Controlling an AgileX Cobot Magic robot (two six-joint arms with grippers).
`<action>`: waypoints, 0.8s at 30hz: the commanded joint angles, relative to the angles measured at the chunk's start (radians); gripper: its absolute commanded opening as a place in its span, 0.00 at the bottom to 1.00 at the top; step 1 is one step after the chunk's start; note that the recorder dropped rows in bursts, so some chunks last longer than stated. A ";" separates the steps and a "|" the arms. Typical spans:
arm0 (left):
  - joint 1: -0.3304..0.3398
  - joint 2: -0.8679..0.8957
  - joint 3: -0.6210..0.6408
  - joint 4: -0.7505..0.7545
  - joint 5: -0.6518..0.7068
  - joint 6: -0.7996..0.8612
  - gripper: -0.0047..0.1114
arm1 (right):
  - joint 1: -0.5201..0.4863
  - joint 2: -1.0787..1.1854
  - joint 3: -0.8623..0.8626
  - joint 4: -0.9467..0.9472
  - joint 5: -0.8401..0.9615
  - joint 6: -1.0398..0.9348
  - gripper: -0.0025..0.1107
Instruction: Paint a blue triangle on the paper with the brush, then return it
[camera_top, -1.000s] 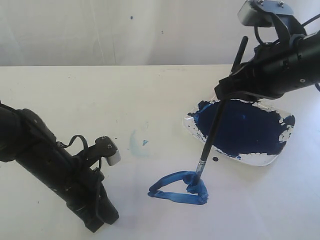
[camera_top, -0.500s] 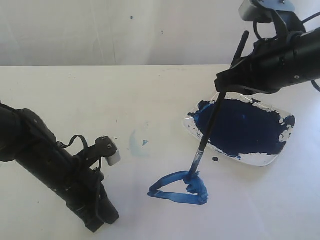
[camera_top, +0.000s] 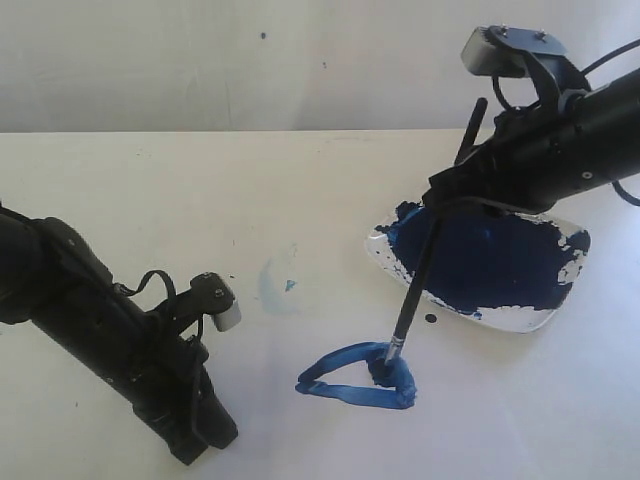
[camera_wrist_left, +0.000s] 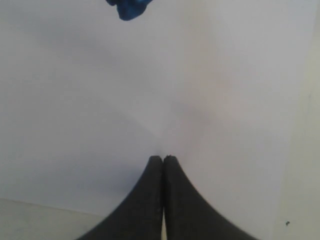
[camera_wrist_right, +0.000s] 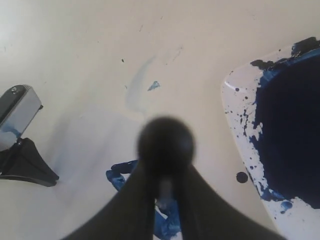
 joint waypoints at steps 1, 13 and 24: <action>0.001 0.001 0.008 -0.012 0.027 -0.001 0.04 | -0.001 -0.012 -0.007 -0.056 0.020 0.040 0.02; 0.001 0.001 0.008 -0.012 0.027 -0.001 0.04 | -0.001 -0.043 -0.007 -0.146 0.090 0.115 0.02; 0.001 0.001 0.008 -0.012 0.031 -0.001 0.04 | -0.001 -0.078 -0.007 -0.155 0.111 0.119 0.02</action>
